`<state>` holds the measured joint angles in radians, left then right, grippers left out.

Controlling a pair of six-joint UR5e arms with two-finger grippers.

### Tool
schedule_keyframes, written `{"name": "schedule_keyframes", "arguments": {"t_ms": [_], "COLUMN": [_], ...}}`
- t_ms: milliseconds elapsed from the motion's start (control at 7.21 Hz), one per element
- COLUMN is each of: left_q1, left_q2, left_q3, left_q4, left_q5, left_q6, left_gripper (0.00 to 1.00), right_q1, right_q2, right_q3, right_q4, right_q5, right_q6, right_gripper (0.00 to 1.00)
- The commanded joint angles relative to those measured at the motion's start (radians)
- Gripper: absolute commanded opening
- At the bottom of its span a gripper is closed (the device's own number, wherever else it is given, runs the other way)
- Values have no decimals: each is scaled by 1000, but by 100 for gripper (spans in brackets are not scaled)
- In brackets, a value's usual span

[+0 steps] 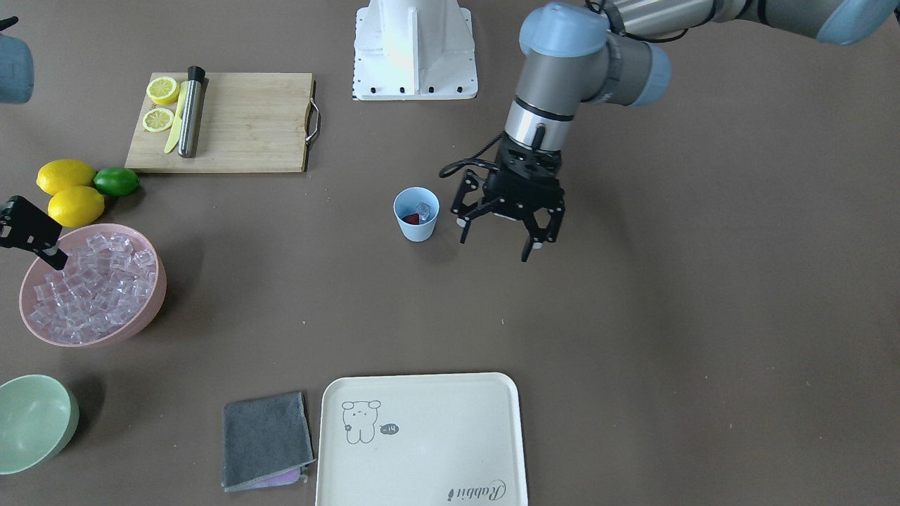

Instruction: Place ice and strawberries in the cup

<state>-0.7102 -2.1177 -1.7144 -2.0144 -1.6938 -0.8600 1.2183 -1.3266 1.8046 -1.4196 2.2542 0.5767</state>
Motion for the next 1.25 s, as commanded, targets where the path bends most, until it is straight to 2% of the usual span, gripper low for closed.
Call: {"name": "schedule_keyframes", "arguments": {"t_ms": [0, 139, 277, 416, 555, 693, 832, 1109], "left_q1": [-295, -465, -586, -697, -795, -866, -917, -919], "left_q2": [158, 182, 220, 282, 338, 378, 407, 435], "left_q3": [13, 18, 7, 27, 94, 189, 226, 237], "left_q4": [-19, 150, 304, 369, 374, 370, 361, 362], "left_q5": [-253, -408, -443, -448, -452, -572, -701, -708], "left_q6": [346, 536, 708, 886, 979, 1004, 1012, 1010], "left_gripper": [98, 98, 98, 98, 98, 98, 98, 98], "right_q1": [68, 119, 180, 234, 266, 286, 287, 287], "right_q2": [-63, -127, -213, -295, -357, -403, -423, -408], "right_q3": [-2, 4, 10, -4, -11, -13, -8, -24], "right_q4": [-5, -5, -4, -7, -6, -4, 2, -2], "right_q5": [28, 82, 117, 133, 133, 133, 133, 131], "right_q6": [-89, -136, -218, -298, -317, -317, -314, -305], "right_gripper": [100, 100, 100, 100, 100, 100, 100, 100]}}
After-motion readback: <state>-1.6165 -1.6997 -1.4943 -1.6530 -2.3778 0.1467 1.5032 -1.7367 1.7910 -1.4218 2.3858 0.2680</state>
